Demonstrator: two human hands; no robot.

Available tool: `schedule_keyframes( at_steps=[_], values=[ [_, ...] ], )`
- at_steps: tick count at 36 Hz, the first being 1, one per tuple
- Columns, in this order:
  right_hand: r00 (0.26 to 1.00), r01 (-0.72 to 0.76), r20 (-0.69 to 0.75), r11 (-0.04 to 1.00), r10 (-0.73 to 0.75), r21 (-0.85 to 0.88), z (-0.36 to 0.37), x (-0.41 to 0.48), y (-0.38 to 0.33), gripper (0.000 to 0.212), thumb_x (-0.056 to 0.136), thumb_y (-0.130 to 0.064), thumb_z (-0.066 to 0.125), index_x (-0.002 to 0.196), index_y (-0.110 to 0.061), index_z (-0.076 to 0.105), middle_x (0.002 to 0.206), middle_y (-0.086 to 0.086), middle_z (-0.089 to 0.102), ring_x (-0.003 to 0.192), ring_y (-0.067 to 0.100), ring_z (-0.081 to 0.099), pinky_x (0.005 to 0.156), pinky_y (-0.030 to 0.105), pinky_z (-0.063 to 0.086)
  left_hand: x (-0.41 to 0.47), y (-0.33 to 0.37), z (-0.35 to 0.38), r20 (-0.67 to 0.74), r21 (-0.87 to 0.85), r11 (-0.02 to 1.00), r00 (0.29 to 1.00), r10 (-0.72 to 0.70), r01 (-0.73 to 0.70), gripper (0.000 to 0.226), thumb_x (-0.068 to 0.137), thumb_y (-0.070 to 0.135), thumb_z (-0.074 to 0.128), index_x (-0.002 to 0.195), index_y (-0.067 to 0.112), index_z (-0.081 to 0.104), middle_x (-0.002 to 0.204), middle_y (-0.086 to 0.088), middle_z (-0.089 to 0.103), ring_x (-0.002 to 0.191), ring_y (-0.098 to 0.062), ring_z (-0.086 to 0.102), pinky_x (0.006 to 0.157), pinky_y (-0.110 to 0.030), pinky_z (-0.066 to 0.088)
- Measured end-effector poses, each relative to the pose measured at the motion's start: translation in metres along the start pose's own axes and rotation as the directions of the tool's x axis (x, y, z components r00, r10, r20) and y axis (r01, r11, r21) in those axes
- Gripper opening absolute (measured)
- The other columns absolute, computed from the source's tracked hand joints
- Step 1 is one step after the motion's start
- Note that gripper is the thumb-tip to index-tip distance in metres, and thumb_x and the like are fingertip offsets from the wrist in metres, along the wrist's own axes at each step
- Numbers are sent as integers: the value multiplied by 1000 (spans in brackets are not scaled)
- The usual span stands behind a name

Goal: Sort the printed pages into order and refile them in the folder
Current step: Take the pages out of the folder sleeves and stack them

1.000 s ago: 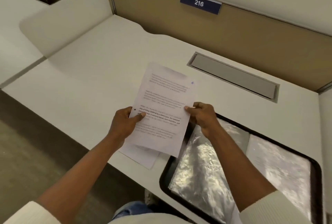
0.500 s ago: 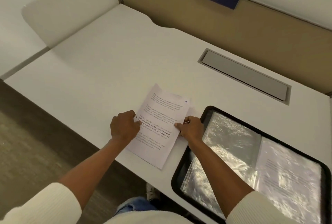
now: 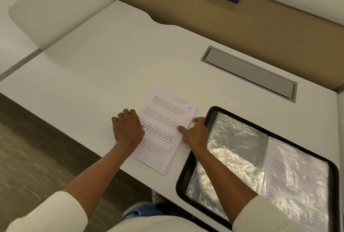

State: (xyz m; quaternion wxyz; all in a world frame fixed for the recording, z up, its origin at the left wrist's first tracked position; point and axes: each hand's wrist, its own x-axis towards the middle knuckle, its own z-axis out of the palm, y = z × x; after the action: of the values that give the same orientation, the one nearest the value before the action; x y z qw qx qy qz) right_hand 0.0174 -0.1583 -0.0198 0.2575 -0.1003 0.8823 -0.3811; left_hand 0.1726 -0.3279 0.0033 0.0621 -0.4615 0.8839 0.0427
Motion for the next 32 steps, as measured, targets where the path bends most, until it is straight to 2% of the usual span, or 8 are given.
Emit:
schedule_keyframes(
  at_steps=[3, 5, 7, 14, 18, 23, 28, 32],
  values=[
    [1000, 29, -5, 999, -29, 21, -7, -5, 3, 61, 87, -52, 80, 125, -22, 42, 81, 4, 74, 50, 7, 68, 51, 10, 45, -4, 7, -4, 39, 56, 998, 999, 11, -13, 56, 88, 41, 74, 127, 8, 51, 125, -12, 55, 110, -28, 58, 96, -40, 43],
    [997, 68, -32, 997, -67, 45, -13, -8, 11, 57, 90, -54, 76, 126, -24, 45, 77, -2, 72, 57, 13, 72, 65, 32, 60, -8, 15, -6, 38, 82, 996, 999, 24, -27, 58, 87, 38, 74, 130, 8, 48, 132, -14, 50, 115, -30, 56, 100, -41, 41],
    [992, 115, -64, 992, -111, 59, -23, -13, 24, 49, 90, -53, 75, 123, -30, 47, 79, -5, 69, 64, 15, 73, 70, 44, 63, -16, 28, -7, 19, 86, 995, 999, 51, -52, 61, 86, 35, 75, 132, 6, 48, 139, -18, 48, 119, -33, 55, 104, -43, 40],
    [970, 169, -186, 985, -157, 47, -78, -42, 67, 36, 94, -41, 75, 121, -30, 54, 79, -10, 67, 70, 5, 69, 72, 41, 61, -45, 106, -7, 17, -35, 950, 950, 311, -310, 64, 99, 45, 65, 145, 7, 45, 160, -22, 34, 140, -36, 44, 119, -47, 33],
    [956, 157, -257, 987, -142, 39, -112, -56, 100, 37, 94, -47, 74, 120, -35, 52, 82, -11, 68, 69, 4, 71, 69, 41, 61, -69, 161, -5, -15, -105, 868, 873, 487, -486, 57, 95, 44, 70, 137, 8, 55, 156, -21, 41, 137, -37, 46, 117, -48, 32],
    [924, 108, -364, 993, -115, -41, -161, -71, 142, 39, 93, -49, 74, 123, -34, 54, 87, -16, 68, 76, -1, 67, 72, 38, 59, -105, 225, -2, 7, -155, 751, 759, 651, -642, 54, 100, 48, 63, 141, 15, 54, 155, -12, 43, 142, -31, 43, 118, -44, 33],
    [847, 76, -502, 975, -174, -209, -206, -88, 190, 41, 95, -47, 70, 128, -27, 55, 113, -11, 61, 96, 8, 63, 73, 38, 58, -142, 277, 5, 33, -208, 617, 625, 780, -759, 55, 100, 48, 63, 142, 14, 55, 163, -12, 37, 151, -32, 33, 124, -44, 23],
    [831, -5, -533, 956, -159, -292, -236, -99, 226, 50, 95, -46, 70, 135, -21, 54, 128, 0, 56, 119, 21, 55, 78, 39, 57, -165, 309, 14, 41, -261, 509, 517, 855, -820, 66, 96, 52, 67, 146, 10, 52, 164, -14, 35, 155, -32, 28, 126, -43, 23]
  ],
)
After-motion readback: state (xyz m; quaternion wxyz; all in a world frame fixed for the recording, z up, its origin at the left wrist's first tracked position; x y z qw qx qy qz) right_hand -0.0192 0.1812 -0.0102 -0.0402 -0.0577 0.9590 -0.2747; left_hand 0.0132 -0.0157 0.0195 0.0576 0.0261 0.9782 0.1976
